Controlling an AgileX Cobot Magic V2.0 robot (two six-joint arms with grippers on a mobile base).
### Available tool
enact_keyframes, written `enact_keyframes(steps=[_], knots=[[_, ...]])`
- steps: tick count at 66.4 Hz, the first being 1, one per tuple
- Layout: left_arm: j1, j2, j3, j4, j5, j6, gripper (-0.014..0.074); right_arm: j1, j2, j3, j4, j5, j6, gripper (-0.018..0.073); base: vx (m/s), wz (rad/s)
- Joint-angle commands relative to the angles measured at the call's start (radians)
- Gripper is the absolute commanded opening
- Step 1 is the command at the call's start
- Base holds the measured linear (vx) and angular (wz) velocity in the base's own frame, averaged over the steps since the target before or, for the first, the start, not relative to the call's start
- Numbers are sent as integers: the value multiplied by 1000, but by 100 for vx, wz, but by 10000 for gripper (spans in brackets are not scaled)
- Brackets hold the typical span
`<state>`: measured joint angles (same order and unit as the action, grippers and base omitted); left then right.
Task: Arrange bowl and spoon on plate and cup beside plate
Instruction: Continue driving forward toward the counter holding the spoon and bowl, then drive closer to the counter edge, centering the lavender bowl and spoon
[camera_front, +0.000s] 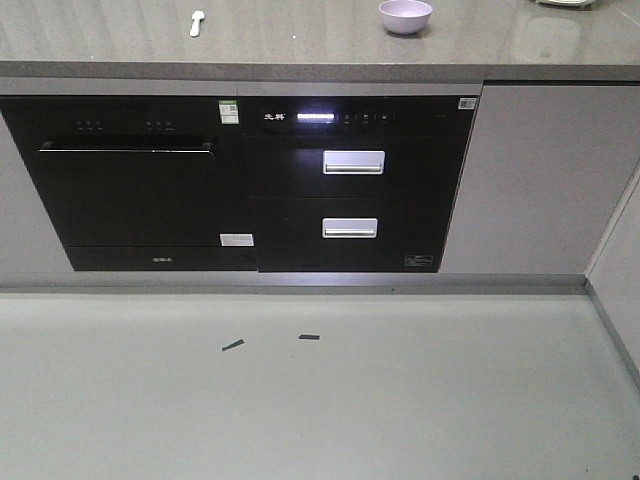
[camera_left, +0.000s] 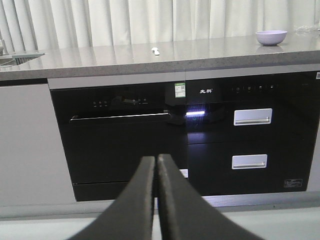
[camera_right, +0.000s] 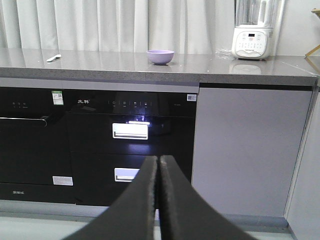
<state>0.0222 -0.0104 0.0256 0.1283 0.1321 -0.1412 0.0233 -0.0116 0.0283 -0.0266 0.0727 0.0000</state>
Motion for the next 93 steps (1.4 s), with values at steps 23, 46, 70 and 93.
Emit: enact_keyframes(steps=[23,46,70,93], knots=[[1,-5,-8,-1,-67,-12,-6,1,-10,3,-4,-73,0,-3,9,-1],[1,-5,-8,-1,-67,-12,-6,1,-10,3,-4,-73,0,-3,7,-1],[1,-5,-8,-1,-67,-12,-6,1,-10,3,-4,-73,0,-3,6,-1],[1,-5,-8,-1,-67,-12,-6,1,-10,3,-4,-73,0,-3,7,-1]])
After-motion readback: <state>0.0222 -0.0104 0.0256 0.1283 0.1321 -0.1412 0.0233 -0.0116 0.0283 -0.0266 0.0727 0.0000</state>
